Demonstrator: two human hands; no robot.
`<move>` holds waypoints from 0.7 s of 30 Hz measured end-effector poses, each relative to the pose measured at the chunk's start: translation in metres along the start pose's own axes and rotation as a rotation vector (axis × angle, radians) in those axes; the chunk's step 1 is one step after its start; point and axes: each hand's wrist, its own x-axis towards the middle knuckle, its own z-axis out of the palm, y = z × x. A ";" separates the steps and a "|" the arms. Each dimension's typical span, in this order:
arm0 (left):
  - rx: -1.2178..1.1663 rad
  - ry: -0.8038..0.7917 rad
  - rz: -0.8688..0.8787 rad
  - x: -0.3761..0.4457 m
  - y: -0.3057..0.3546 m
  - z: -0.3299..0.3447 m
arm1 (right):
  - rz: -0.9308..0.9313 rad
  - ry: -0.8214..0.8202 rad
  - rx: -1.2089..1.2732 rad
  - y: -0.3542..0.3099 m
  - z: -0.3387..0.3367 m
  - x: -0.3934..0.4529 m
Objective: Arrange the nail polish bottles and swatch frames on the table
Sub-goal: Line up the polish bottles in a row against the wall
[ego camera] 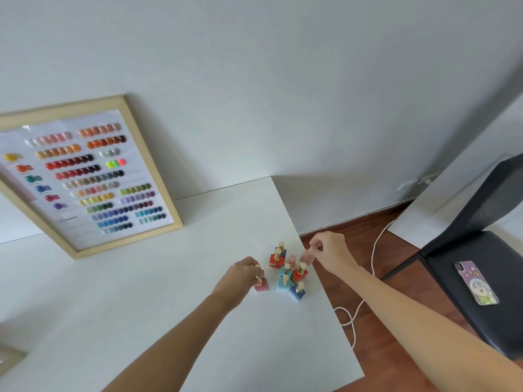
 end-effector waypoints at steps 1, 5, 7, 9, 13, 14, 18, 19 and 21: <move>0.011 0.000 -0.003 -0.002 -0.001 -0.001 | 0.016 -0.012 -0.006 -0.004 0.002 0.003; 0.061 -0.007 -0.008 -0.009 -0.007 -0.002 | 0.058 -0.053 0.002 -0.016 0.013 0.010; 0.077 -0.012 -0.008 -0.011 -0.008 -0.001 | 0.075 -0.062 0.021 -0.020 0.016 0.011; 0.086 -0.011 -0.006 -0.011 -0.008 0.000 | 0.071 -0.066 0.024 -0.023 0.019 0.010; 0.086 -0.015 -0.003 -0.011 -0.006 0.001 | 0.050 -0.091 0.012 -0.024 0.023 0.010; 0.084 -0.016 -0.004 -0.010 -0.006 0.002 | 0.041 -0.094 0.013 -0.023 0.023 0.010; 0.073 -0.027 -0.010 -0.011 -0.005 0.004 | 0.019 -0.096 0.018 -0.025 0.022 0.008; 0.073 -0.033 -0.012 -0.011 -0.004 0.004 | 0.022 -0.097 0.020 -0.026 0.022 0.008; 0.072 -0.042 -0.013 -0.011 -0.004 0.004 | 0.047 -0.115 0.025 -0.030 0.024 0.008</move>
